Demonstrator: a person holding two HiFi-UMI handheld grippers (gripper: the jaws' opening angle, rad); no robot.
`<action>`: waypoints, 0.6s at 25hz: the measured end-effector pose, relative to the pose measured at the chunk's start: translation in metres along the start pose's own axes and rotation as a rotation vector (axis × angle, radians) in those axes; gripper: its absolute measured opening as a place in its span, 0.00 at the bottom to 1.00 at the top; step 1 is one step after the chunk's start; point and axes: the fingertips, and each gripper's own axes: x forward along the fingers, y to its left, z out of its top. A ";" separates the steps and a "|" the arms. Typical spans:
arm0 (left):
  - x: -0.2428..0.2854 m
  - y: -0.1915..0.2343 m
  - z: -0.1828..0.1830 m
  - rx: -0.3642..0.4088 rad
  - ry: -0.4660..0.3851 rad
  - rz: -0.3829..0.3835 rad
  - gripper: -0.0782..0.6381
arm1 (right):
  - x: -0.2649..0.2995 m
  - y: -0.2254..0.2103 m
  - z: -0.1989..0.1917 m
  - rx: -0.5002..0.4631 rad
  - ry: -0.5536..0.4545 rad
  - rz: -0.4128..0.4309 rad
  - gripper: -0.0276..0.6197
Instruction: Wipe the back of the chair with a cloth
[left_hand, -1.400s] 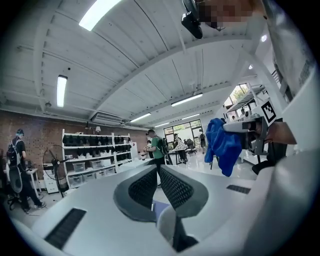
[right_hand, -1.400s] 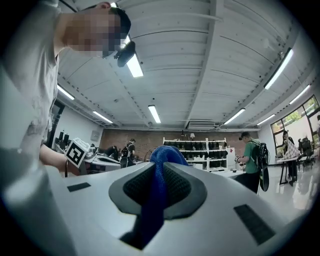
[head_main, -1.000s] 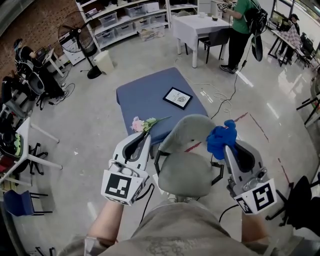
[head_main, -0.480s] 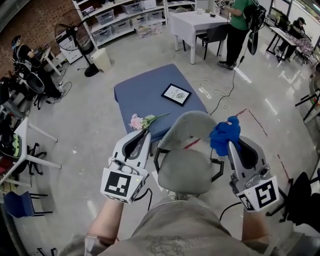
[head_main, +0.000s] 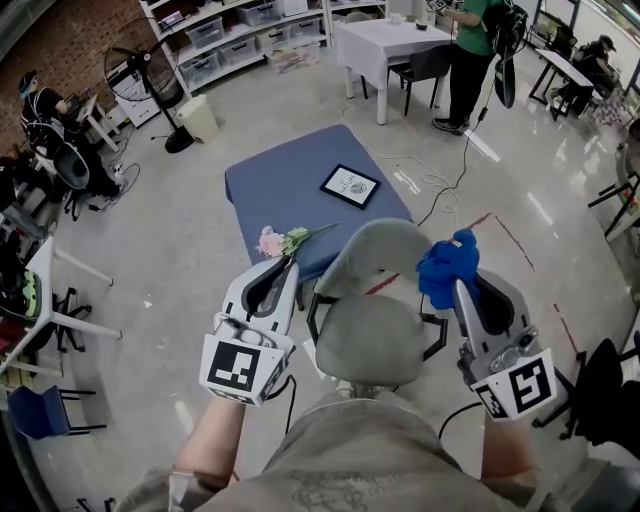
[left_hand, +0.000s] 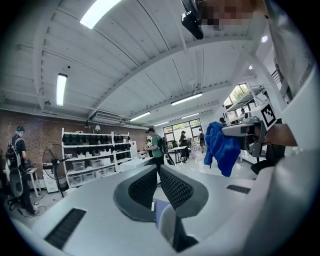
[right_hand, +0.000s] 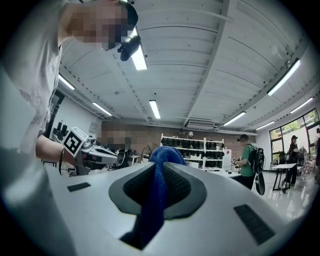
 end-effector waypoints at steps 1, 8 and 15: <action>0.000 0.000 0.000 -0.007 0.001 -0.002 0.16 | 0.000 0.000 -0.001 0.000 0.002 0.000 0.14; 0.003 -0.001 -0.004 -0.014 -0.003 -0.024 0.16 | 0.002 0.000 -0.005 0.000 0.017 -0.012 0.14; 0.002 0.008 -0.008 -0.032 0.009 -0.023 0.16 | 0.009 0.001 -0.006 0.003 0.025 -0.027 0.14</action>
